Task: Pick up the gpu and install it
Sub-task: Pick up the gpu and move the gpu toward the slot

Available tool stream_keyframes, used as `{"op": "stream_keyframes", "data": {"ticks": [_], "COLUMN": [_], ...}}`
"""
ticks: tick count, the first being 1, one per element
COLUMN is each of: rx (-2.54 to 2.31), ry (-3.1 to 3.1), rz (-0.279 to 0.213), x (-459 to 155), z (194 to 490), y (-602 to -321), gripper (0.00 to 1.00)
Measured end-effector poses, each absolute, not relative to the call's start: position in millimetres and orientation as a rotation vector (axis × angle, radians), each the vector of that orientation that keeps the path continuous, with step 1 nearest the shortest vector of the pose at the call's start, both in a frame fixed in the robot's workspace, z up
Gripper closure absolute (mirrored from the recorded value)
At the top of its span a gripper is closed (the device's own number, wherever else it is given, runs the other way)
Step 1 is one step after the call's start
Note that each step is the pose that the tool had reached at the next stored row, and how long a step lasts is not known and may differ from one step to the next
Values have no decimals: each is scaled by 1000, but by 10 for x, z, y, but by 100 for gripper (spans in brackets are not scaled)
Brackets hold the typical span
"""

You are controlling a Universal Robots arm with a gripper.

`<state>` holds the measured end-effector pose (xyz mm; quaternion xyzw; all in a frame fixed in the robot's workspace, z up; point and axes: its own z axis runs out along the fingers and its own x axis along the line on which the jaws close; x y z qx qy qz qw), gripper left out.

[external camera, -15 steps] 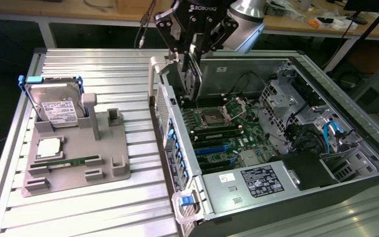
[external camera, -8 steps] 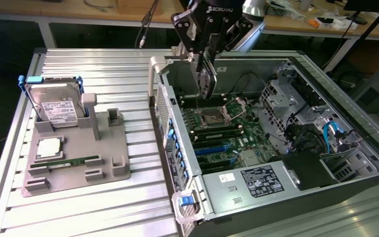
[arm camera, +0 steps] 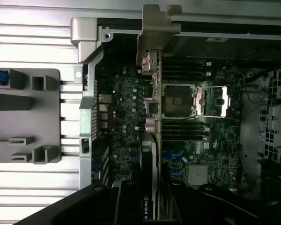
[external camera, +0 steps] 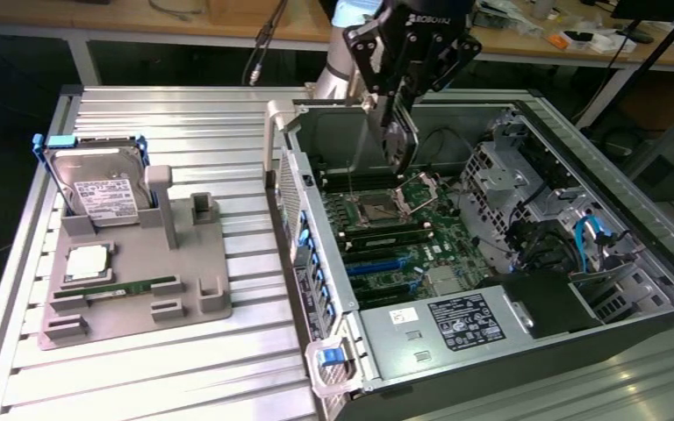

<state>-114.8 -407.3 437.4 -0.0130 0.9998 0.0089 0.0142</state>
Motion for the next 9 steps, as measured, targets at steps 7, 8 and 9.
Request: {"op": "stream_keyframes", "data": {"ticks": [7,8,9], "rx": [-40,-40,-41], "ry": [3113,3113,3113], "rz": [28,28,28], "x": [-837,-795,-758], "z": [4374,4374,4374], "y": [-4073,-4073,-4073], "gripper": [73,73,73]}}
